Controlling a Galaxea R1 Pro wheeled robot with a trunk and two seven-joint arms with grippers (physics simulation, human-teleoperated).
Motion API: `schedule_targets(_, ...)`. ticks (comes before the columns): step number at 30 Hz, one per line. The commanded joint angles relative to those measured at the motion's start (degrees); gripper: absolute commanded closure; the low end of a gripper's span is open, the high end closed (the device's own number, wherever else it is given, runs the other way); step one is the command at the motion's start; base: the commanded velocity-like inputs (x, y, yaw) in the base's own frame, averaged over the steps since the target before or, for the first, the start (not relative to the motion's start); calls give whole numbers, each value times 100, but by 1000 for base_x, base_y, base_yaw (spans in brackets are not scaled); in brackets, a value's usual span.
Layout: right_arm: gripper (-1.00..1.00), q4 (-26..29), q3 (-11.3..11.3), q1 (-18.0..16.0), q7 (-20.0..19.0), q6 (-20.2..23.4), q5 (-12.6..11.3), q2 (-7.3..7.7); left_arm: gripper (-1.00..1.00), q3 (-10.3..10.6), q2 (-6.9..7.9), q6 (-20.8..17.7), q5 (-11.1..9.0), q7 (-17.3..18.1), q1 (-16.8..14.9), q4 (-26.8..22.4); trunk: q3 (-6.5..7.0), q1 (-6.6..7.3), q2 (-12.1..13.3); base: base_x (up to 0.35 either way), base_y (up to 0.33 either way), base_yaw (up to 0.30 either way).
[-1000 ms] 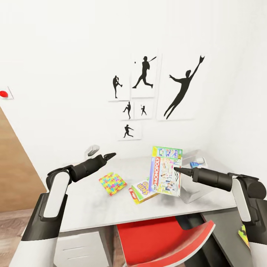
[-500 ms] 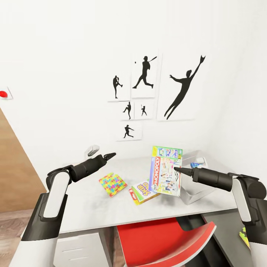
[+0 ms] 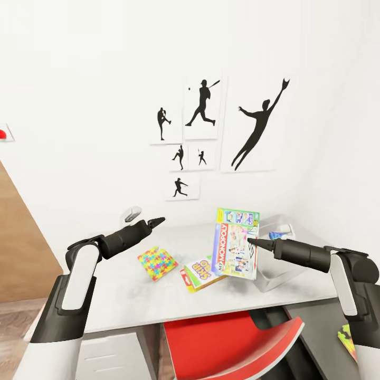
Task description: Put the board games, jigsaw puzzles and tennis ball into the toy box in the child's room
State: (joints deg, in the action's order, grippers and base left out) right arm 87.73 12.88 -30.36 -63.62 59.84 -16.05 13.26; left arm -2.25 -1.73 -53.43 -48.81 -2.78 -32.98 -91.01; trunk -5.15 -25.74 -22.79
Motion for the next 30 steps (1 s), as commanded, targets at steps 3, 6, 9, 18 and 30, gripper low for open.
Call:
schedule_targets(3, 100, 0, 4, -6, -28, 16, 14, 1, -100, -12, -5, -36, -41, -29, -7, -4, -13, -4, -13, 63, -184, 0)
schedule_targets(6, 100, -1, 4, -5, -28, 16, 14, 1, -100, -12, -4, -36, -41, -29, -7, -4, -13, -4, -13, 34, -96, 0)
schedule_targets(9, 100, 2, 5, -5, -28, 16, 14, 1, -100, -12, -5, -36, -41, -34, -7, -3, -13, -4, -13, 14, -39, 0)
schedule_targets(18, 100, -1, -1, -8, -28, 16, 0, 5, -100, -12, -12, -36, -41, -38, -7, -4, -13, -4, -13, 3, -8, 0)
schedule_targets(30, 100, -1, -2, -6, -28, 16, -2, 4, -100, -11, -12, -36, -41, -38, -7, -4, -13, -4, -13, 0, -85, 0)
